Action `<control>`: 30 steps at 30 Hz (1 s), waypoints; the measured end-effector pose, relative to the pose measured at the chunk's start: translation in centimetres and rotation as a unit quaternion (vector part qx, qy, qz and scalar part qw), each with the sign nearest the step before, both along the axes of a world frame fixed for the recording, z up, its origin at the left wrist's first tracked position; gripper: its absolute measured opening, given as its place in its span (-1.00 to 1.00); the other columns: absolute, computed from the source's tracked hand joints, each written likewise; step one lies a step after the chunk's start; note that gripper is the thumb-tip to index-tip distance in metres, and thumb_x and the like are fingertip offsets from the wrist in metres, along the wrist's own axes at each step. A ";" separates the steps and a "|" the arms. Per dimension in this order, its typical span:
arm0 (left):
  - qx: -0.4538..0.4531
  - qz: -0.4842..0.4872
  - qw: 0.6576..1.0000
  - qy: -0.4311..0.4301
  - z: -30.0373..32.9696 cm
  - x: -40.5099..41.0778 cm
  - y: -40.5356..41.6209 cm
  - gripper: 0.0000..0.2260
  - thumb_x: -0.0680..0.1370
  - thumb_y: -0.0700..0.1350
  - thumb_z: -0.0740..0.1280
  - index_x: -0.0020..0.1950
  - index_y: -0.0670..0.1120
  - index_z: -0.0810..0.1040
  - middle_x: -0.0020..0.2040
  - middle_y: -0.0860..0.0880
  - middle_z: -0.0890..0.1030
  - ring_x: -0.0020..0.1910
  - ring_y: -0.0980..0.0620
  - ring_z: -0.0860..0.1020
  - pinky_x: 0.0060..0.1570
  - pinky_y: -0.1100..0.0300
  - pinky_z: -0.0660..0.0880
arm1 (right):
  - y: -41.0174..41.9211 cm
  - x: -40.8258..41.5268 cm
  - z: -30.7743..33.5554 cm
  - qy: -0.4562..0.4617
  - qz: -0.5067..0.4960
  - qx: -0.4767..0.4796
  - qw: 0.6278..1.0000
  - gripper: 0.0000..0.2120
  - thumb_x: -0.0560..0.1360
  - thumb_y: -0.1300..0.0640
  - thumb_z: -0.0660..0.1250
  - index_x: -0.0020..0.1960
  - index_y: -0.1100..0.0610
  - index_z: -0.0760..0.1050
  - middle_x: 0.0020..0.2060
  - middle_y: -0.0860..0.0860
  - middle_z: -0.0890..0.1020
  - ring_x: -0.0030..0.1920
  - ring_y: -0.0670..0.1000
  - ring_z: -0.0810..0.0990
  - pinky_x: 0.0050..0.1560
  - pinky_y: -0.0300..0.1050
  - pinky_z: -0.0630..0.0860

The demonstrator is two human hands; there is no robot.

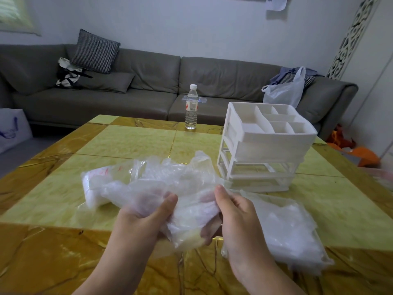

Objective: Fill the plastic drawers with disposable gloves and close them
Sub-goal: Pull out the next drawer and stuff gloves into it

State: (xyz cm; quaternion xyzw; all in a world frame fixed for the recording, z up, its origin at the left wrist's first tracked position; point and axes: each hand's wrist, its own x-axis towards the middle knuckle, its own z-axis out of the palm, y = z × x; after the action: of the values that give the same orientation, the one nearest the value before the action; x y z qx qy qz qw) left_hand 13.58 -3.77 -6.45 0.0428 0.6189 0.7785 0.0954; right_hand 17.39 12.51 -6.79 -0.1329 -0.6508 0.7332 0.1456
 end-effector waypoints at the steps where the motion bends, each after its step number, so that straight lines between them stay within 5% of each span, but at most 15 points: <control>1: 0.002 0.000 1.000 -0.001 0.1 0.1 0.0 -0.88 0.55 -0.07 0.45 -0.07 -0.08 0.77 -0.12 -0.23 0.75 -0.19 -0.19 0.74 -0.21 0.05 0.60 | 0.2 -0.1 -0.1 0.006 -0.013 0.009 1.000 -0.66 0.73 0.01 0.25 -0.08 0.17 0.64 -0.48 0.25 0.59 -0.48 0.21 0.54 -0.40 0.04 0.52; 6: -0.022 0.014 1.000 0.014 0.2 0.1 0.0 -0.83 0.54 0.00 0.45 -0.11 -0.07 0.76 -0.23 -0.24 0.72 -0.27 -0.18 0.71 -0.25 0.04 0.63 | 1.3 -0.5 -0.8 0.035 -0.099 0.157 0.982 -0.77 0.65 0.10 0.38 -0.19 0.04 0.56 -0.34 0.06 0.61 -0.43 0.06 0.60 -0.44 0.09 0.57; 9: -0.018 0.013 1.000 0.011 0.0 0.1 0.0 -0.76 0.55 0.01 0.45 -0.07 -0.16 0.74 -0.17 -0.27 0.73 -0.16 -0.25 0.73 -0.07 -0.08 0.65 | 0.9 -0.4 -0.6 0.027 -0.092 0.058 0.994 -0.77 0.64 0.17 0.40 -0.20 0.12 0.59 -0.39 0.07 0.56 -0.44 0.09 0.53 -0.39 0.04 0.51; 13: 0.023 -0.016 1.000 0.002 0.2 0.5 0.4 -0.79 0.58 -0.09 0.42 0.04 -0.23 0.69 -0.14 -0.27 0.73 -0.15 -0.22 0.74 -0.22 0.02 0.68 | -0.3 -0.2 -0.9 0.001 -0.122 -0.004 0.992 -0.79 0.63 0.14 0.43 -0.18 0.12 0.64 -0.45 0.00 0.46 -0.44 0.05 0.42 -0.38 -0.02 0.43; 18: 0.053 -0.031 0.998 -0.013 0.1 1.2 1.1 -0.73 0.59 -0.25 0.39 0.28 -0.12 0.55 -0.01 -0.28 0.73 -0.03 -0.27 0.73 -0.13 -0.08 0.70 | -1.1 -0.2 -1.3 0.008 -0.124 0.042 0.991 -0.80 0.62 0.06 0.44 -0.18 0.01 0.63 -0.46 -0.11 0.46 -0.37 -0.05 0.40 -0.25 -0.07 0.41; 21: 0.077 -0.005 0.996 -0.050 -0.1 0.9 0.9 -0.70 0.57 -0.26 0.42 0.29 -0.19 0.53 0.04 -0.29 0.72 -0.01 -0.29 0.73 -0.13 -0.14 0.69 | -1.0 -0.2 -1.0 0.011 -0.121 0.076 0.990 -0.77 0.62 0.07 0.44 -0.21 0.03 0.61 -0.48 -0.17 0.46 -0.40 -0.13 0.40 -0.29 -0.24 0.40; 24: 0.094 0.008 0.992 -0.084 -0.6 0.2 0.2 -0.61 0.52 -0.13 0.51 0.27 -0.26 0.55 0.07 -0.38 0.68 0.04 -0.28 0.71 0.08 -0.26 0.60 | -0.6 -0.3 -0.8 0.006 -0.117 0.081 0.990 -0.75 0.62 0.11 0.44 -0.24 0.07 0.60 -0.49 -0.17 0.42 -0.43 -0.12 0.35 -0.38 -0.31 0.34; 30: 0.069 -0.015 0.997 -0.017 -0.3 0.4 0.3 -0.78 0.62 -0.28 0.35 0.26 -0.18 0.63 0.06 -0.30 0.72 0.01 -0.35 0.71 0.03 -0.23 0.65 | -0.9 -0.4 -1.1 0.006 -0.132 0.107 0.985 -0.78 0.60 0.09 0.46 -0.22 0.06 0.60 -0.43 -0.15 0.49 -0.37 -0.13 0.43 -0.29 -0.31 0.41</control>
State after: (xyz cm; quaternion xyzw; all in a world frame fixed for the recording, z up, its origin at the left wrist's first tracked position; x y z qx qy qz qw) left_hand 14.02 -3.43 -6.76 0.0449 0.5609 0.8188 0.1141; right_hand 16.96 11.61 -7.87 -0.1968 -0.7011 0.6347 0.2586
